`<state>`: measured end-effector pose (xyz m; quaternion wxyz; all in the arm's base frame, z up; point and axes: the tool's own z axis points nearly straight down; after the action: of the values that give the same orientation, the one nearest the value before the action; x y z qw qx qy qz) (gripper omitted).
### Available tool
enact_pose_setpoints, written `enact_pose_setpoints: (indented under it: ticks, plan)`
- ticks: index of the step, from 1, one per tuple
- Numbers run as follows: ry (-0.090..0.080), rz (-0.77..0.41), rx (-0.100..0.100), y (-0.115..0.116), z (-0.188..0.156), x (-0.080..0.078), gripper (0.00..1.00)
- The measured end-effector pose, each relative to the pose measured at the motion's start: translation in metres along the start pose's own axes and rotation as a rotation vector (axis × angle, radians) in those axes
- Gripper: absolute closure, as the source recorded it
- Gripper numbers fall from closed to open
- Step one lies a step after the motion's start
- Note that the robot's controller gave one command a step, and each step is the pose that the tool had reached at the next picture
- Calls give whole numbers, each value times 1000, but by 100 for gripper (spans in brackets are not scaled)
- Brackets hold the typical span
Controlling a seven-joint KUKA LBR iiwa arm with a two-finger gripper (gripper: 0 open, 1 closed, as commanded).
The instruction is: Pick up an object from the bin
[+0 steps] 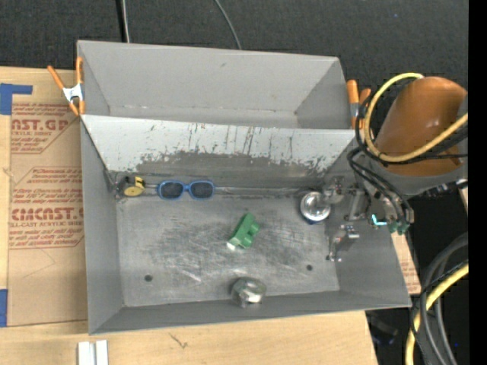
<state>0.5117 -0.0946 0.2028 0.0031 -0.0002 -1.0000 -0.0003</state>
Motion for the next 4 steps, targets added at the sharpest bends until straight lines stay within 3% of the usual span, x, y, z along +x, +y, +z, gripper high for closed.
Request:
enact_pose_setpoints:
  ticks: [1, 2, 3, 4]
  plan:
    - [3, 18, -4, 70, 78, 27, 0]
    - [-13, -175, 4, 126, 118, 7, 0]
    - [-15, -274, 3, 181, 131, 5, 0]
    - [-17, -273, 2, 182, 129, 4, 100]
